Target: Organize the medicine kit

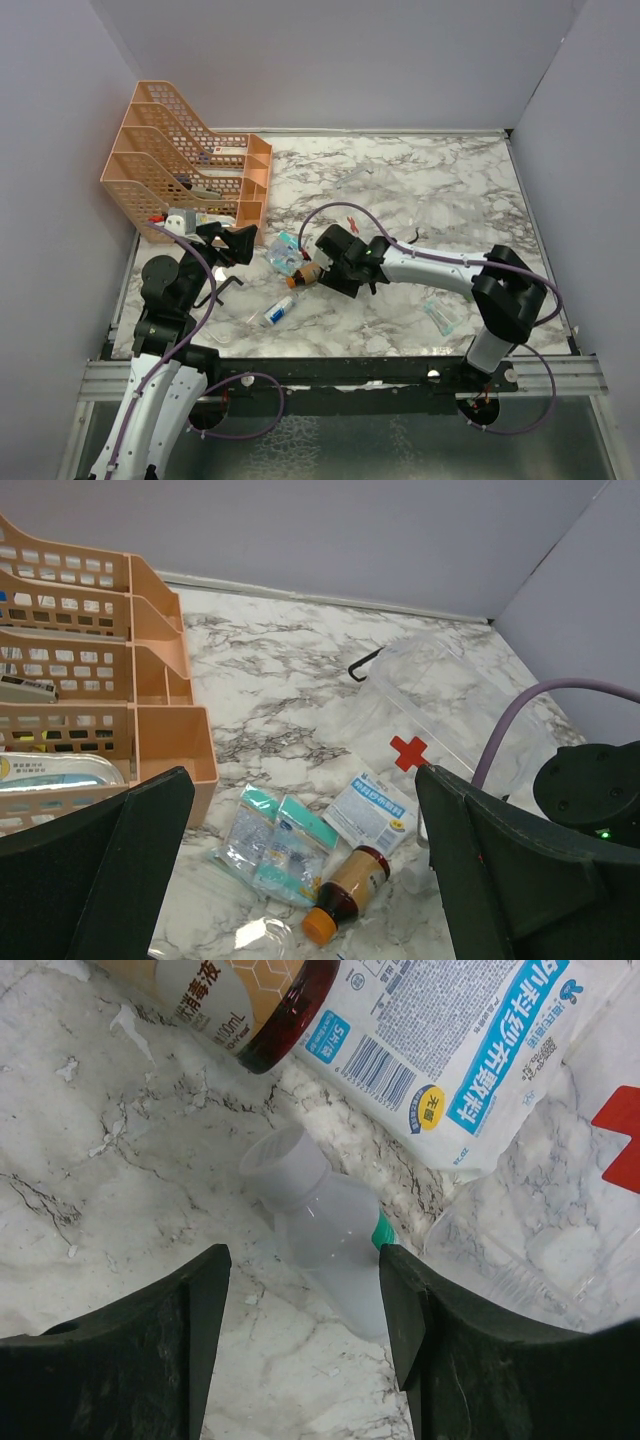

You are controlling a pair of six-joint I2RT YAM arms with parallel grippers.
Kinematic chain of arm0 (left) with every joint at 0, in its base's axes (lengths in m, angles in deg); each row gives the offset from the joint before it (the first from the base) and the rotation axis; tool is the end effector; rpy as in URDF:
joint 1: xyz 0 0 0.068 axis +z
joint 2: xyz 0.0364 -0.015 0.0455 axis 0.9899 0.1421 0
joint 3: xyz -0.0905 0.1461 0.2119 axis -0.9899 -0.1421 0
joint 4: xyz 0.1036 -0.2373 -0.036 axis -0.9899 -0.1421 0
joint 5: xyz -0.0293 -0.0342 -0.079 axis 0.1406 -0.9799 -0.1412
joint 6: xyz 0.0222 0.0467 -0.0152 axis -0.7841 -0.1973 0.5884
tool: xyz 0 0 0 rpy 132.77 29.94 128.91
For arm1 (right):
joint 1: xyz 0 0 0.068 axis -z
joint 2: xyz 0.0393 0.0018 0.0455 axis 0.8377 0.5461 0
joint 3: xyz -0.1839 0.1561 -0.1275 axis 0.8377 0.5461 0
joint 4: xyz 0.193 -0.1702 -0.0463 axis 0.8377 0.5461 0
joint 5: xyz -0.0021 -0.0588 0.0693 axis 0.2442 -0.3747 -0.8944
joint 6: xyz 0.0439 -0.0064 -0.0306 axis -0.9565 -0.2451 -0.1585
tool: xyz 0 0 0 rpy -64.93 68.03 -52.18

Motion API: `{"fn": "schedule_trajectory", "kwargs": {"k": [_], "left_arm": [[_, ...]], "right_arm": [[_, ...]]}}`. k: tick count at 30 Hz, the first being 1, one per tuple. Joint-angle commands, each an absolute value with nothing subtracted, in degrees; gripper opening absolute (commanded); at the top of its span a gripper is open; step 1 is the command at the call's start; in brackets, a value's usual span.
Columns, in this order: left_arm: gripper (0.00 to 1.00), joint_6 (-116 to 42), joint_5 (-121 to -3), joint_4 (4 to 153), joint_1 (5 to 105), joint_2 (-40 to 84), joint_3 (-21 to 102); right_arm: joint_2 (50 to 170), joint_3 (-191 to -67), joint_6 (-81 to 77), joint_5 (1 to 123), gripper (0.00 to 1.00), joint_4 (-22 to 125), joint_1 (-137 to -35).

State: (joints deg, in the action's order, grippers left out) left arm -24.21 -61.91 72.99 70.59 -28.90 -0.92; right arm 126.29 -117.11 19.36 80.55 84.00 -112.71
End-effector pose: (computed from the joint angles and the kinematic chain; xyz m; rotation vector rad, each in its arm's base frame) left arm 0.1227 -0.0296 0.3137 -0.0531 1.5510 -0.5998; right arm 0.1938 0.2729 0.1901 -1.5020 2.2336 -0.0522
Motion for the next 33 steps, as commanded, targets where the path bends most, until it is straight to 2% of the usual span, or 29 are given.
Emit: {"fn": "schedule_trajectory", "kwargs": {"k": [1, 4, 8, 11, 14, 18, 27, 33], "left_arm": [[0.99, -24.8, -60.4, 72.7, 70.9, -29.0, -0.1], [0.99, -24.7, -60.4, 72.6, 70.8, -29.0, -0.1], [0.99, -24.8, -60.4, 72.7, 70.8, -29.2, -0.3], [0.99, -24.7, -60.5, 72.7, 70.9, -29.0, -0.3], [0.99, -24.7, -60.6, 72.7, 70.8, -29.1, -0.2], [0.99, -24.7, -60.7, 72.7, 70.9, -29.2, -0.3], [0.99, -24.6, -60.9, 72.7, 70.9, -29.2, -0.3], [0.99, -24.3, -63.8, 73.8, 70.9, -29.1, -0.8]], "right_arm": [[128.3, -118.9, 20.9, 82.1, 0.62, 82.6, -113.1], [128.9, -118.0, 21.4, 82.3, 0.61, 82.3, -113.1], [130.0, -118.6, 21.1, 81.3, 0.53, 83.2, -113.1], [130.7, -118.9, 20.8, 81.9, 0.53, 83.7, -113.1], [131.5, -119.1, 20.7, 83.0, 0.59, 84.0, -113.1], [132.0, -119.1, 20.5, 84.0, 0.59, 83.7, -113.2], [131.0, -119.1, 17.3, 82.3, 0.44, 82.3, -113.1], [124.9, -117.7, 11.7, 80.4, 0.40, 78.1, -113.1]]}}
